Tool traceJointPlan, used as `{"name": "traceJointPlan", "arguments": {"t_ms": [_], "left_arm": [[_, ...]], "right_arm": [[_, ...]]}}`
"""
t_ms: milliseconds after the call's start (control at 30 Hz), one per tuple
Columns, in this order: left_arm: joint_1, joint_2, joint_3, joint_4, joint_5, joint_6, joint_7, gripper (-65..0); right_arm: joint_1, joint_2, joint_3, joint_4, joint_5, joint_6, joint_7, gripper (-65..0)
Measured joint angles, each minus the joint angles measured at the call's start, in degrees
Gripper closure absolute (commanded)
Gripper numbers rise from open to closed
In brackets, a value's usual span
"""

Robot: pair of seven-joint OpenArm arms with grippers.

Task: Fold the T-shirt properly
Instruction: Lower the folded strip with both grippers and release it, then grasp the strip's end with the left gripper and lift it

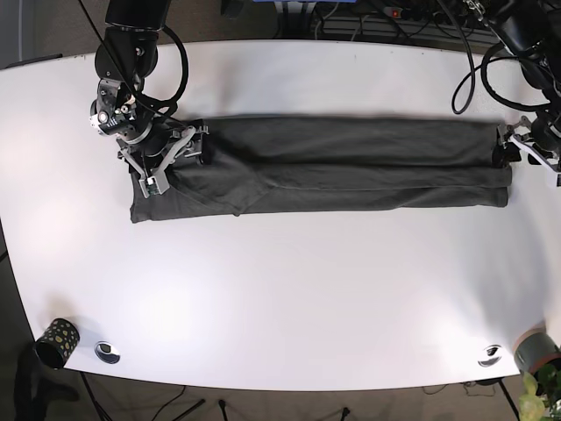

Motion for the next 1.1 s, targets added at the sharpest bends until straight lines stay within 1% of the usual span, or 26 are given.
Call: {"name": "traceJointPlan", "arguments": {"t_ms": [100,200,233,400,500,567,633,667,733,833,867,933,967,1100], "left_arm": [[-0.6,0.3,-0.3,-3.5,-1.1,0.0,-0.8,-52.9],[-0.7,0.4,-0.7,-6.0,-0.9,0.0,-0.8,-52.9],[-1.0,0.3,-0.9,-6.8,-1.6,-0.2,-1.7,-52.9],[-3.8,-0.2,-0.6,-11.2,-2.0,-0.2,-2.6,-52.9],[-4.1,-0.2,-0.5,-12.0,-2.7,-0.3,-3.7,-52.8],[-4.7,-0.3,-0.4,-12.4,-2.6,-0.3,-3.0,-52.4],[-5.1,-0.5,1.4,-12.5,-2.4,-0.3,-2.9,-51.5],[-5.2,-0.6,2.5,-12.4,-2.4,-0.3,-2.9,-48.8],[-5.3,-0.5,4.3,-12.3,-2.4,-0.3,-3.1,-39.7],[-5.3,-0.2,5.2,-12.5,-2.4,-0.3,-3.2,-22.6],[-5.3,-0.2,5.2,-12.7,-2.5,-0.3,-3.3,-15.7],[-5.2,-0.1,5.2,-13.0,-2.4,-0.3,-3.1,-4.6],[-5.2,-0.1,5.2,-13.0,-2.4,-0.3,-2.9,-0.1],[-5.0,-0.3,7.7,-12.6,-2.4,-0.3,-3.3,-0.3]], "right_arm": [[0.0,-0.1,0.0,0.0,0.0,0.0,0.0,-49.5],[0.0,-0.1,0.0,0.0,0.0,-0.02,0.0,-49.5],[0.0,-0.1,0.0,0.0,-0.1,-0.02,0.0,-49.5],[0.1,-0.1,0.0,0.0,0.0,-0.02,0.0,-49.5],[0.1,-0.1,0.0,0.0,0.0,-0.02,0.0,-49.5],[0.1,-0.1,0.0,0.0,0.0,-0.02,-0.1,-49.5],[0.1,-0.1,0.0,0.0,0.0,-0.02,-0.1,-49.5],[0.1,-0.1,0.0,0.0,0.0,-0.02,-0.1,-49.5],[0.1,-0.2,0.0,0.0,0.0,-0.02,-0.1,-49.5],[0.1,-0.1,0.0,0.0,0.0,-0.02,-0.1,-49.5],[0.1,-0.2,0.0,0.0,0.0,-0.02,-0.1,-49.5],[0.1,-0.2,0.0,0.0,0.0,-0.02,0.0,-49.5],[0.1,-0.2,0.0,0.0,0.0,-0.02,-0.1,-49.5],[0.0,-0.1,0.0,0.0,0.0,0.0,0.0,-49.5]]}}
